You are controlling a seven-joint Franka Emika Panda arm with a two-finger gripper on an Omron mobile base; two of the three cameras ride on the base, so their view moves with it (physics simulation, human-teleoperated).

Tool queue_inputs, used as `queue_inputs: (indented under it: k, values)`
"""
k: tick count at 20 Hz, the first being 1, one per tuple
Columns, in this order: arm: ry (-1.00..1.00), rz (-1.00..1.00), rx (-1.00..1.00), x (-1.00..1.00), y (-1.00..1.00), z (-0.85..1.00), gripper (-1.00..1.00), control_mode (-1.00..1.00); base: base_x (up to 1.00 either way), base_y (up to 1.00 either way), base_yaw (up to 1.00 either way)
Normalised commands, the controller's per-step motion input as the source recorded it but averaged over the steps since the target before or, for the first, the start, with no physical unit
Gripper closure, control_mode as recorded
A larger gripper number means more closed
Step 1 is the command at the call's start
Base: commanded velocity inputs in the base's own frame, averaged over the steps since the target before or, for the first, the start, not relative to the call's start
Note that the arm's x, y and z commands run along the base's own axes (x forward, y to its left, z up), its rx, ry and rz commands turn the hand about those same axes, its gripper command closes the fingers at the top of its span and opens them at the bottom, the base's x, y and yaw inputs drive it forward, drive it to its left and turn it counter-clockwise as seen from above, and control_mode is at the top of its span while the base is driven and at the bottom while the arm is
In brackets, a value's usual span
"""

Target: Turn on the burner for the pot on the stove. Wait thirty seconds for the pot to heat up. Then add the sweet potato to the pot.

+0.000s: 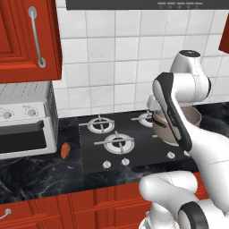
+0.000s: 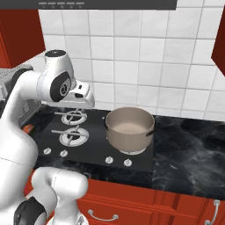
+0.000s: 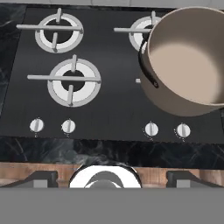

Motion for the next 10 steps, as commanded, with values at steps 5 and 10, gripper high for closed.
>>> queue_inputs:
  k: [5, 10]
  values:
    - [0.0, 0.0, 0.0, -0.54, -0.32, 0.0, -1.0, -1.0, 0.0, 0.0, 0.0]
    - [0.0, 0.0, 0.0, -0.36, -0.41, -0.1, -1.0, -1.0, 0.0, 0.0, 0.0]
